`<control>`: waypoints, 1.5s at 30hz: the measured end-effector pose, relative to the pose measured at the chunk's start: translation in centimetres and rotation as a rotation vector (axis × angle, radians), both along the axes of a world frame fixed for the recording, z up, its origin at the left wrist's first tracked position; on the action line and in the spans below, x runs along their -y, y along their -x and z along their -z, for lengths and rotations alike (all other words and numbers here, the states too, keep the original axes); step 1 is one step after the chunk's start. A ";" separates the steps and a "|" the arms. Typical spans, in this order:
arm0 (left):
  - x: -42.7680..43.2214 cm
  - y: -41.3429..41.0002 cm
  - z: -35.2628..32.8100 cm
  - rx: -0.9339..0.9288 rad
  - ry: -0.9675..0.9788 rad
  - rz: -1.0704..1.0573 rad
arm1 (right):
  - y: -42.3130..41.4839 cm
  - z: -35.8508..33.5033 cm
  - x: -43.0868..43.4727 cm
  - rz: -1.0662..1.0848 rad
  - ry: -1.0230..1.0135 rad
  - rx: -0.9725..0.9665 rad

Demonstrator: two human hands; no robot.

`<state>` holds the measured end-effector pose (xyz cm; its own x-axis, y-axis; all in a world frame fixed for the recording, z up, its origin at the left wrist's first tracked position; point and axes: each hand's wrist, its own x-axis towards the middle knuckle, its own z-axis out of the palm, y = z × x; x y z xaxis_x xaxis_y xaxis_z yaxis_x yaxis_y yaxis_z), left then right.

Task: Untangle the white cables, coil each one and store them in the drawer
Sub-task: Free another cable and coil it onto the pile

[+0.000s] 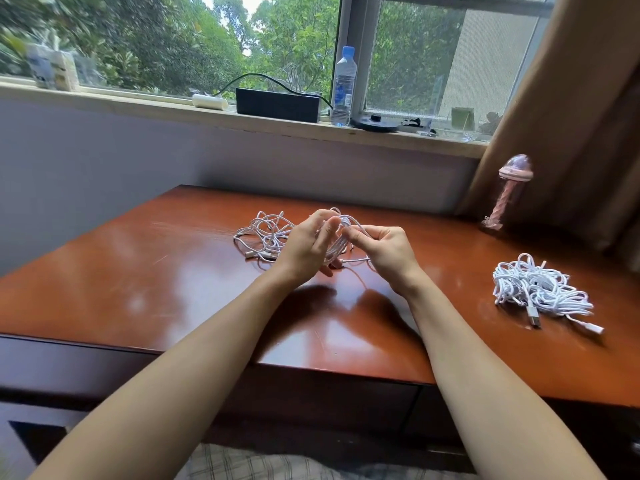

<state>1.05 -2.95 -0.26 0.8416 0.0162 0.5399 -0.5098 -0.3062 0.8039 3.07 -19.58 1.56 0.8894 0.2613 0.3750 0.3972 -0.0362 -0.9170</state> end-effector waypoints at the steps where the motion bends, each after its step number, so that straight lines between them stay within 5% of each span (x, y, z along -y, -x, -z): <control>1: 0.0 0.0 0.0 0.010 0.009 0.003 | 0.0 0.0 0.0 -0.005 -0.004 -0.001; 9: -0.4 -1.0 0.6 0.039 -0.165 -0.023 | -0.1 0.0 0.3 0.016 -0.007 0.012; 23: -0.1 -0.7 0.5 -0.061 -0.106 0.017 | 0.0 -0.2 0.2 0.064 0.020 0.008; 40: -0.4 -0.6 -0.1 0.029 0.021 0.017 | 0.6 -0.5 0.1 0.061 0.035 -0.009; 45: -0.5 -0.8 0.5 0.028 -0.164 0.037 | 1.1 -0.8 0.2 0.102 0.042 -0.021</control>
<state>1.81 -2.48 -0.80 0.8243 -0.1047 0.5563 -0.5449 -0.4131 0.7296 1.95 -19.74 2.40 0.9200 0.1838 0.3463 0.3698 -0.1139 -0.9221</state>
